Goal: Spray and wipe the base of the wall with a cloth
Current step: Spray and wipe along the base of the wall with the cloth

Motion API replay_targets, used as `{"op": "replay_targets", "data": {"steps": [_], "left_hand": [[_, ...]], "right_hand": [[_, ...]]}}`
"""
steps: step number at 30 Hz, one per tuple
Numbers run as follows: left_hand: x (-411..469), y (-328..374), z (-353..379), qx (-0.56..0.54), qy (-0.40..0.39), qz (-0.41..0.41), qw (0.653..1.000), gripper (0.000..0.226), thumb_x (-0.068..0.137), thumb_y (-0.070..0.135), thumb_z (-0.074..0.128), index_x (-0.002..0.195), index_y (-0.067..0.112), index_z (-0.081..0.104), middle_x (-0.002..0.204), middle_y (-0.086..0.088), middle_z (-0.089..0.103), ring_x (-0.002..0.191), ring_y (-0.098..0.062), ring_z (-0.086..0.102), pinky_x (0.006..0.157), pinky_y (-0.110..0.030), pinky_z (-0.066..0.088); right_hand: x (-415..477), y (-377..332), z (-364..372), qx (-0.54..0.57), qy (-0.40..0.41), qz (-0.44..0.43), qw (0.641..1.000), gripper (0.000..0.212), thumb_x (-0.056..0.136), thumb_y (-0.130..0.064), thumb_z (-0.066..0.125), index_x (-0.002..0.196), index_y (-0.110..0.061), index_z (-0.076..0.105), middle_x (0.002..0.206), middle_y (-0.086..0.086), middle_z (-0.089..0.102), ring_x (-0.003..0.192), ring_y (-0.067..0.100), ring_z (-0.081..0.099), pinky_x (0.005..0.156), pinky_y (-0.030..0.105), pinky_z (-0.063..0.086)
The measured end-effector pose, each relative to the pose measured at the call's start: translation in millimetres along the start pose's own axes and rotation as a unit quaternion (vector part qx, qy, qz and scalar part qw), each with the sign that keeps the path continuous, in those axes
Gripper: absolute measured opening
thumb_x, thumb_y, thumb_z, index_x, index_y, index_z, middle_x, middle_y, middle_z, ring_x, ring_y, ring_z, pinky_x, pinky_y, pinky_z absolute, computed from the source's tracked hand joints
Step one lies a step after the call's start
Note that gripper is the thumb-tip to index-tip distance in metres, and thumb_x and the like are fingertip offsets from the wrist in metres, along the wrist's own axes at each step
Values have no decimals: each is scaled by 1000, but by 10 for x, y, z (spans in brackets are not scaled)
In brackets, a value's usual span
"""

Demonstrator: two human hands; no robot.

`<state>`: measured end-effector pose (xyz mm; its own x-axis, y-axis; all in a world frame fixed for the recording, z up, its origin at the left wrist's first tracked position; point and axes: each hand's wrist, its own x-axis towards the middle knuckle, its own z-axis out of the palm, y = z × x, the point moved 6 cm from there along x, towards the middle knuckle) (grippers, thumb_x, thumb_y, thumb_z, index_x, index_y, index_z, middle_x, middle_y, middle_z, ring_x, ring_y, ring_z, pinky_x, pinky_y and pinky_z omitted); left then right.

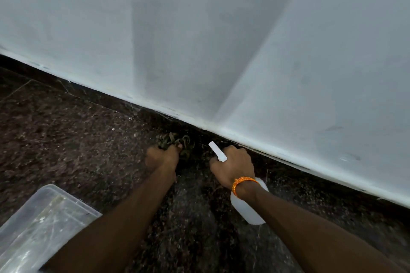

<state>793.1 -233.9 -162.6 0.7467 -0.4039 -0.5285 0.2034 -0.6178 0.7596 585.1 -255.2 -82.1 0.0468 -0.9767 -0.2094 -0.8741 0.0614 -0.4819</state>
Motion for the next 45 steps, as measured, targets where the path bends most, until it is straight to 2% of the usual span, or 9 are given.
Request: {"op": "replay_targets", "data": {"steps": [5,10,15,19,23,25,32,38,45], "left_hand": [[-52,320,167,-26,18,-3,999,42,76,23,69,109,-3,67,108,-21,67,98,-37,65,87,-43,56],[-537,91,538,65,-150,96,982,26,78,25,73,91,2,73,92,-16,71,89,-31,67,71,-30,50],[-15,135,347,-96,-24,-39,994,36,66,18,75,97,1,71,89,-10,70,82,-28,67,80,-38,58],[570,419,-105,-81,68,-5,994,30,75,13,72,102,0,70,99,-15,71,88,-31,67,82,-42,59],[317,201,219,29,-169,87,981,33,60,24,83,90,10,76,87,0,75,81,-18,71,81,-36,60],[236,70,310,0,-213,92,973,39,50,28,83,87,16,78,78,3,76,75,-16,73,74,-39,61],[807,99,-452,-73,43,1,996,38,61,32,85,92,14,75,84,-5,74,79,-25,69,76,-41,60],[811,228,-471,-48,67,5,997,37,65,31,84,97,15,75,88,-7,74,80,-25,69,76,-39,60],[522,587,-148,44,2,81,996,38,78,19,69,111,1,64,113,-21,64,110,-36,59,94,-35,49]], "right_hand": [[30,-89,14,-25,-5,-34,999,39,86,-30,63,61,-19,35,61,1,44,57,25,46,50,29,30],[93,-140,22,13,-6,-33,999,25,73,-33,52,58,-16,41,59,4,49,57,28,50,50,29,28],[214,-62,-62,25,14,-12,1000,28,76,-26,58,57,-8,47,54,8,50,49,27,45,47,35,37],[267,-102,-6,8,6,-31,999,27,79,-20,64,59,-6,51,54,9,52,49,25,47,48,33,39],[335,-307,141,11,-14,-60,998,30,80,-15,65,57,-8,46,52,8,47,51,26,43,50,34,36],[370,-384,155,13,-13,-71,997,31,80,-14,64,56,-8,45,52,8,47,50,25,42,49,32,32],[468,-737,289,-11,-11,-80,997,34,78,-21,66,55,-7,46,53,6,44,48,23,41,48,29,31],[481,-803,368,6,-7,-74,997,32,80,-25,68,61,-6,50,60,8,52,54,25,48,51,29,36],[493,-751,378,27,-23,-72,997,32,79,-20,66,57,-7,48,51,5,48,47,24,45,50,33,39]]}}
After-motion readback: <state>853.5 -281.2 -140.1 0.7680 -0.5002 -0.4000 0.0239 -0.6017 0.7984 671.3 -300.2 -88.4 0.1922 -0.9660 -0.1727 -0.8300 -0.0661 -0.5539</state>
